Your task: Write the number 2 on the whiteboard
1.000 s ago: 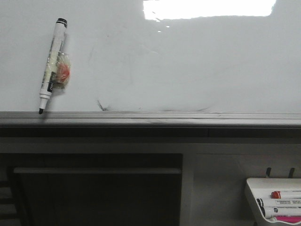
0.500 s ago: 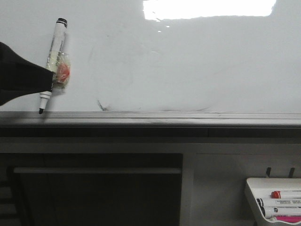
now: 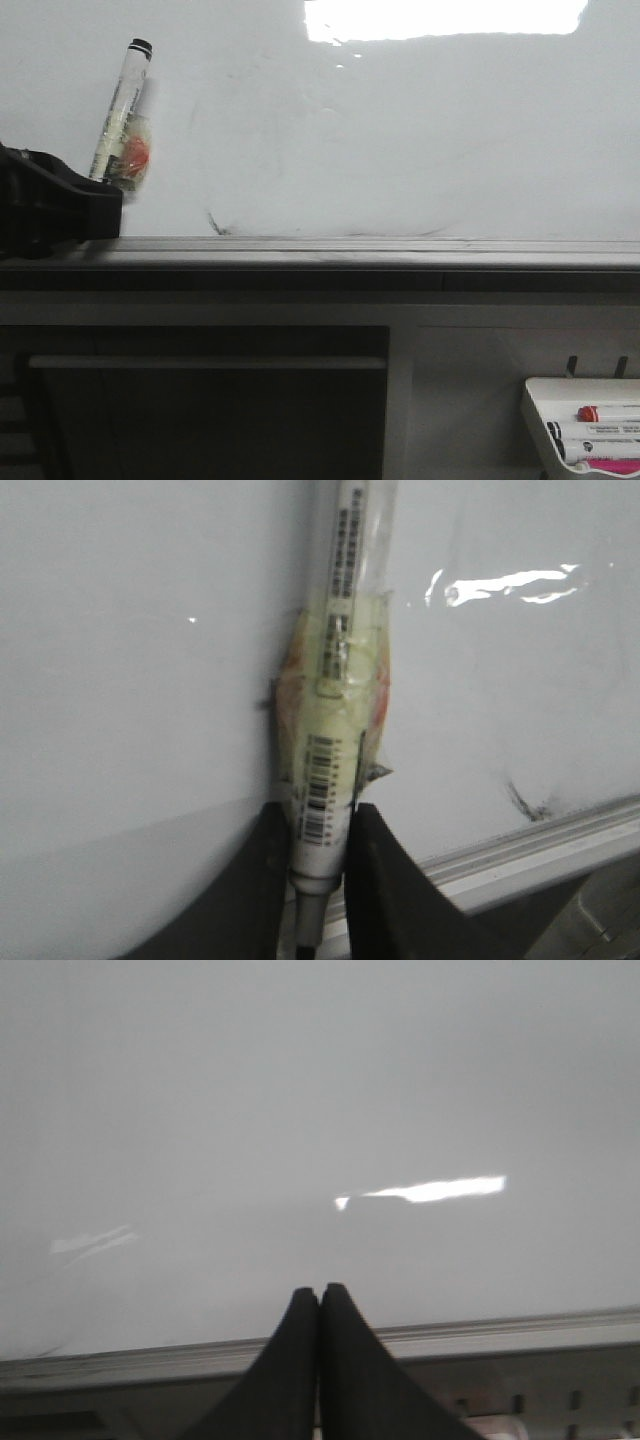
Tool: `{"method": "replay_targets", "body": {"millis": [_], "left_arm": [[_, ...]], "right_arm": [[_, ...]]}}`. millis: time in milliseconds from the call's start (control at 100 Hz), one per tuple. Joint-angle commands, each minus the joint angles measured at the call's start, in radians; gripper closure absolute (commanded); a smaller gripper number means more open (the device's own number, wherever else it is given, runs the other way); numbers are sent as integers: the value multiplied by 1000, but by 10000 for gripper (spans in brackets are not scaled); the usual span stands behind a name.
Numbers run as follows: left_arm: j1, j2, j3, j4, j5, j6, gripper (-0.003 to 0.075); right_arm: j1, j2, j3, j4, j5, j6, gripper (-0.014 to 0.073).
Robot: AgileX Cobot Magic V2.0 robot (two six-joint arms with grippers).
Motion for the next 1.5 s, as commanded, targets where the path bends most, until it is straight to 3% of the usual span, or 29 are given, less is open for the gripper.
{"method": "replay_targets", "body": {"millis": [0,120,220,400,480,630,720,850,1090,1170,1250,1260,1410,1490], "left_arm": [[-18,-15,-27,36,-101,-7,739],[-27,-28,-27,158,-133,-7,739],[-27,-60,-27,310,-126,-7,739],[-27,-168,-23,758,3,-29,739],[-27,-221,-15,876,42,-38,739],[-27,-304,13,944,68,-38,739],[-27,-324,33,963,103,-38,739],[-27,-323,48,961,100,-38,739],[-27,-323,48,961,90,-38,739],[-27,-323,48,961,90,-38,739],[-27,-323,48,961,90,-38,739],[-27,-323,48,958,90,-38,739],[-27,-325,46,821,94,-38,736],[-27,-344,43,727,94,-25,678]], "right_arm": [[71,61,-26,75,-85,0,654],[270,164,-33,78,-133,-58,654],[452,261,-90,75,-131,-192,654],[750,486,-284,60,-40,-406,612],[824,609,-375,58,59,-406,494],[868,801,-506,58,97,-406,92],[868,873,-555,66,97,-406,16],[905,945,-609,126,97,-406,60],[942,1018,-650,114,87,-408,172],[944,1019,-650,114,88,-408,337],[944,1019,-650,114,88,-408,608],[944,1019,-650,114,88,-408,677],[944,1019,-650,108,90,-398,664],[944,1019,-650,69,84,-398,664]]}}
